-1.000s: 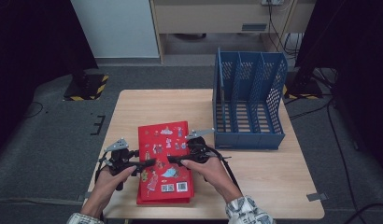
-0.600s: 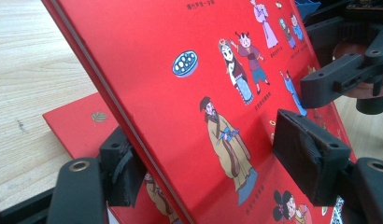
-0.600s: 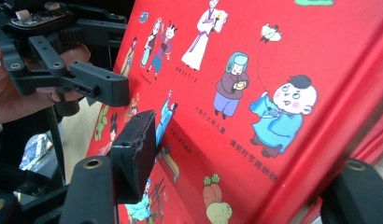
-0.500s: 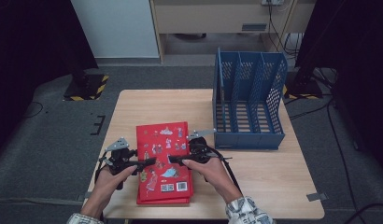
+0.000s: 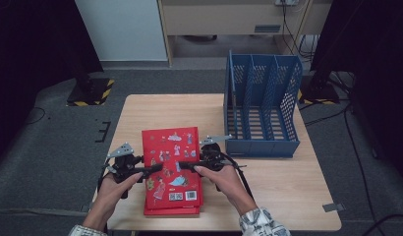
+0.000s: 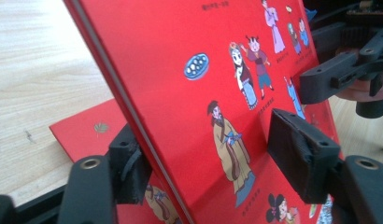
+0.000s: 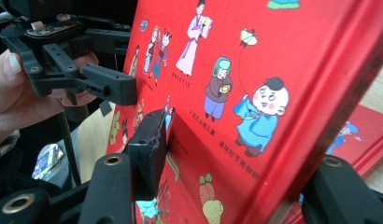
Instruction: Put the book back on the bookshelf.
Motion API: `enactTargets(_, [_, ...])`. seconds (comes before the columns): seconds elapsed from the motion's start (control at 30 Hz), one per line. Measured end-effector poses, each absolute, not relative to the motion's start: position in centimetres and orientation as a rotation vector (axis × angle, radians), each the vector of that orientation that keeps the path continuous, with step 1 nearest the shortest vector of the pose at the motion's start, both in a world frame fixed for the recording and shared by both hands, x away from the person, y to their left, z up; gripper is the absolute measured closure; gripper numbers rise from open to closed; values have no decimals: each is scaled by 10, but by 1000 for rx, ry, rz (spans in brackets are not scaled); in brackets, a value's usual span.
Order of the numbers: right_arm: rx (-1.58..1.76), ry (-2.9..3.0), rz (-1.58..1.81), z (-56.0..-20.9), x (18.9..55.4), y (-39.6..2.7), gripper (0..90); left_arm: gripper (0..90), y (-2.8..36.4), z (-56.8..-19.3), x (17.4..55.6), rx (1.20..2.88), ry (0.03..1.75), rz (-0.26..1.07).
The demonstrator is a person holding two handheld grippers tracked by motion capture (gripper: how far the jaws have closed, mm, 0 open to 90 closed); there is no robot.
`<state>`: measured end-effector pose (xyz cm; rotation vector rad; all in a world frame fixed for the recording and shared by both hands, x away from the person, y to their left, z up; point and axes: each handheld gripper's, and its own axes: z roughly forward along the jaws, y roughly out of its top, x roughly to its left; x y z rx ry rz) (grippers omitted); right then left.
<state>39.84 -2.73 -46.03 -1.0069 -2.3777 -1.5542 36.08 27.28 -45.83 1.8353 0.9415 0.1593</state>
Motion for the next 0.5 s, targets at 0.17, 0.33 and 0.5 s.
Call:
enactTargets(0.17, [-992,-2389,-1560,-452,402,-29,506,350,271,-450,365,1841,936,172])
enactTargets(0.33, [-992,-2394,-1595,-445,409,-31,527,372,270,-439,375,1861,928,201])
enactTargets(0.5, [-977,-2421,-1639,-436,416,-29,558,394,271,-427,386,1857,924,237])
